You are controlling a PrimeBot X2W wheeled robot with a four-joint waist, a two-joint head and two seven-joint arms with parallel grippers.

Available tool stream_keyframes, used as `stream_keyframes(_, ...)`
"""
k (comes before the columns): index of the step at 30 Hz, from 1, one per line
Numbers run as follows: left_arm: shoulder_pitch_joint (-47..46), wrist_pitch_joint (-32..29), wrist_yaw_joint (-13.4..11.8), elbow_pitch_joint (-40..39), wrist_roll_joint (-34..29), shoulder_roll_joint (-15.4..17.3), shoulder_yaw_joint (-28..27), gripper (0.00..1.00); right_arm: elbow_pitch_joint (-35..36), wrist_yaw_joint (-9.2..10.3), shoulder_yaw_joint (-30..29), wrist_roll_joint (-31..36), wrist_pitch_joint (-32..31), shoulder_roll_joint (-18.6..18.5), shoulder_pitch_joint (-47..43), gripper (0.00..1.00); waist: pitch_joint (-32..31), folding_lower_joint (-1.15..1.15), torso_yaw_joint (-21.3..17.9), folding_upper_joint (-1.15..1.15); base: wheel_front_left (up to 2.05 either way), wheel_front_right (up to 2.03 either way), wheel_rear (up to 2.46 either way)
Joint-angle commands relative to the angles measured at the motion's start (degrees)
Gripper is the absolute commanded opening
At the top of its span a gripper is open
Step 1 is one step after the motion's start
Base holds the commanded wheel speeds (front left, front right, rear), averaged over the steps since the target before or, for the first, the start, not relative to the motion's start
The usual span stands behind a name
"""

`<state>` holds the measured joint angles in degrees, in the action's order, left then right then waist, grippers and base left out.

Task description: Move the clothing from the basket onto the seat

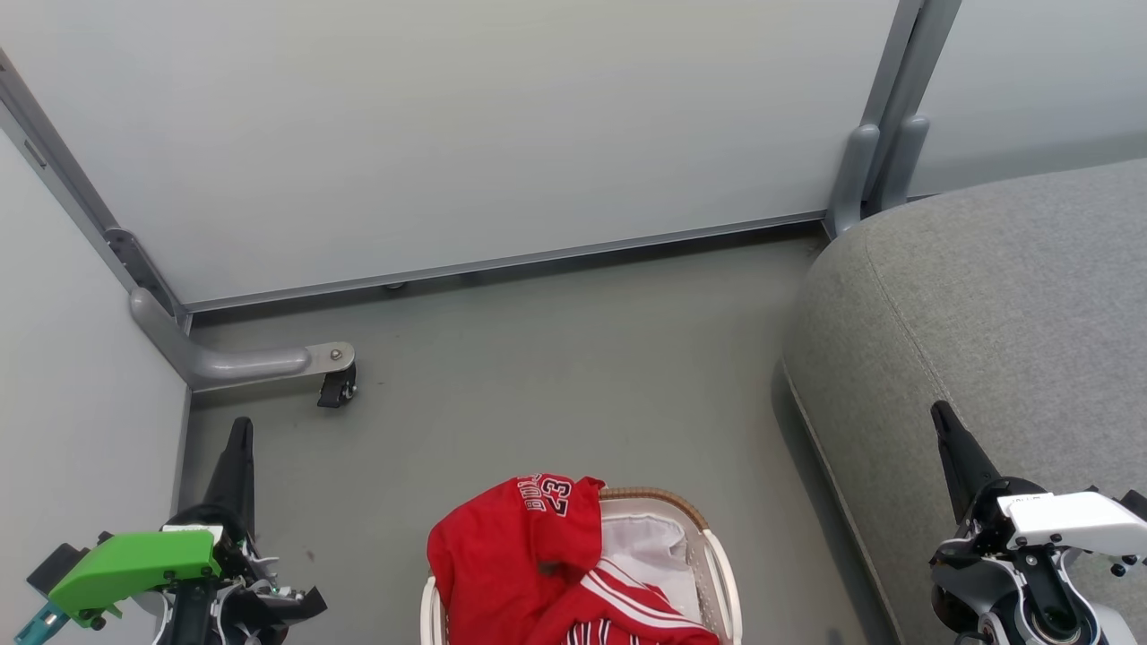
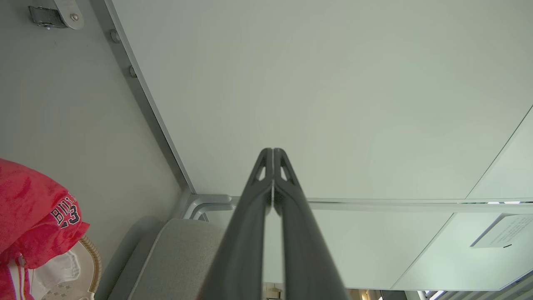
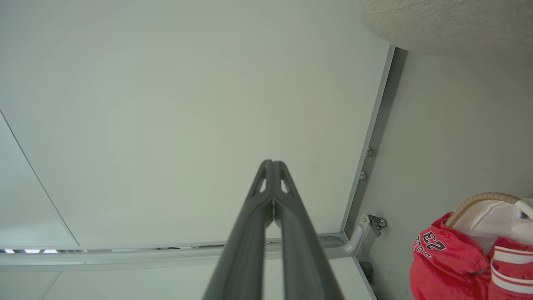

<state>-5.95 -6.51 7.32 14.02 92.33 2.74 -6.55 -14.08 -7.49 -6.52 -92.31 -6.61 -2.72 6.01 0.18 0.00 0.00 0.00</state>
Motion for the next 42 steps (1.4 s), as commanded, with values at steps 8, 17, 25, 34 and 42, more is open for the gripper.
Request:
stream_keyframes(8,-0.7,-0.2,0.5,-0.1,0.2,0.3,-0.1,0.00,0.2,0.00,-0.1,-0.2,0.0,-0.4,0.5,0.00,0.0,0.00,0.0,0.00,0.00,0.00,0.00)
stream_keyframes(17,-0.7,-0.2,0.5,-0.1,0.2,0.3,-0.1,0.00,0.2,0.00,-0.1,-0.2,0.0,-0.4,0.5,0.00,0.0,0.00,0.0,0.00,0.00,0.00,0.00)
stream_keyframes(25,-0.7,-0.2,0.5,-0.1,0.2,0.3,-0.1,0.00,0.2,0.00,-0.1,-0.2,0.0,-0.4,0.5,0.00,0.0,0.00,0.0,0.00,0.00,0.00,0.00)
stream_keyframes(34,-0.7,-0.2,0.5,-0.1,0.2,0.3,-0.1,0.00,0.2,0.00,-0.1,-0.2,0.0,-0.4,0.5,0.00,0.0,0.00,0.0,0.00,0.00,0.00,0.00)
stream_keyframes(42,-0.7,-0.2,0.5,-0.1,0.2,0.3,-0.1,0.00,0.2,0.00,-0.1,-0.2,0.0,-0.4,0.5,0.00,0.0,0.00,0.0,0.00,0.00,0.00,0.00)
